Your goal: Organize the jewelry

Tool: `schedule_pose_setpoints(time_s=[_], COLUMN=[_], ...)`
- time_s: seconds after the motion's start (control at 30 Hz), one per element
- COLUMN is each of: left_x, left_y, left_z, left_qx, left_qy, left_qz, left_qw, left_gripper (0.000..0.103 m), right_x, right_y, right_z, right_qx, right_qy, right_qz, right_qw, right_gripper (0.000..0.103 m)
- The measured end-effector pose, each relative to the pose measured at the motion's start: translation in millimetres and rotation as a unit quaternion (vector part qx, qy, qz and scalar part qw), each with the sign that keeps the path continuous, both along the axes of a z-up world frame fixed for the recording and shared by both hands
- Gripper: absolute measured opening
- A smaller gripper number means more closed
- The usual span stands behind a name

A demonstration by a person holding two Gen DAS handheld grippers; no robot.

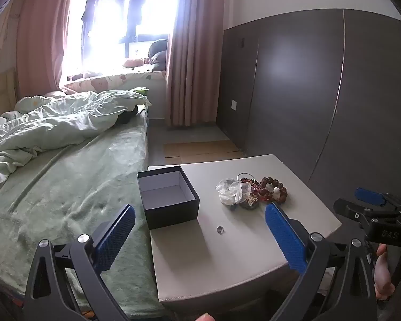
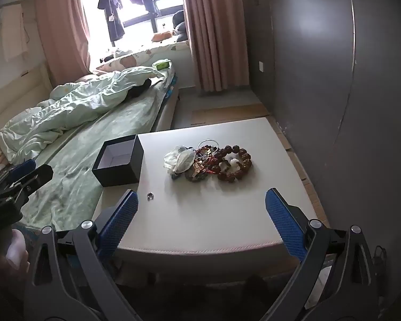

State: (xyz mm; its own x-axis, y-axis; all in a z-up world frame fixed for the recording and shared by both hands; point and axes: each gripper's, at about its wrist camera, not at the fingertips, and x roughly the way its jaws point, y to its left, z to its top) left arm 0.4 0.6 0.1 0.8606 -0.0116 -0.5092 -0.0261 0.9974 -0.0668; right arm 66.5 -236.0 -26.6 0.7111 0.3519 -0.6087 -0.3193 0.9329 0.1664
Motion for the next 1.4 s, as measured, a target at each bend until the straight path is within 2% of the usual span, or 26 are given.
schedule_pose_setpoints(time_s=[0.33,0.67,1.4], left_x=[5,6,8], left_y=[-14,-7,-20], left_z=[-5,-2,2], left_qx=[0.005,-0.001,-0.002], left_qy=[0.0,-0.001,-0.004], left_qz=[-0.003,-0.009,-0.026], left_qw=[1.0,1.0,0.9997], left_gripper=[0.095,0.095,0.095], right_x=[1,3,7], right_y=[3,-1,-7], right_z=[1,0,-1], right_qx=[-0.006,-0.004,-0.002], right_qy=[-0.009,-0.009,-0.011], right_qz=[0.0,-0.008,-0.021], right_qw=[1.0,1.0,1.0], right_gripper=[0.096,0.096,0.096])
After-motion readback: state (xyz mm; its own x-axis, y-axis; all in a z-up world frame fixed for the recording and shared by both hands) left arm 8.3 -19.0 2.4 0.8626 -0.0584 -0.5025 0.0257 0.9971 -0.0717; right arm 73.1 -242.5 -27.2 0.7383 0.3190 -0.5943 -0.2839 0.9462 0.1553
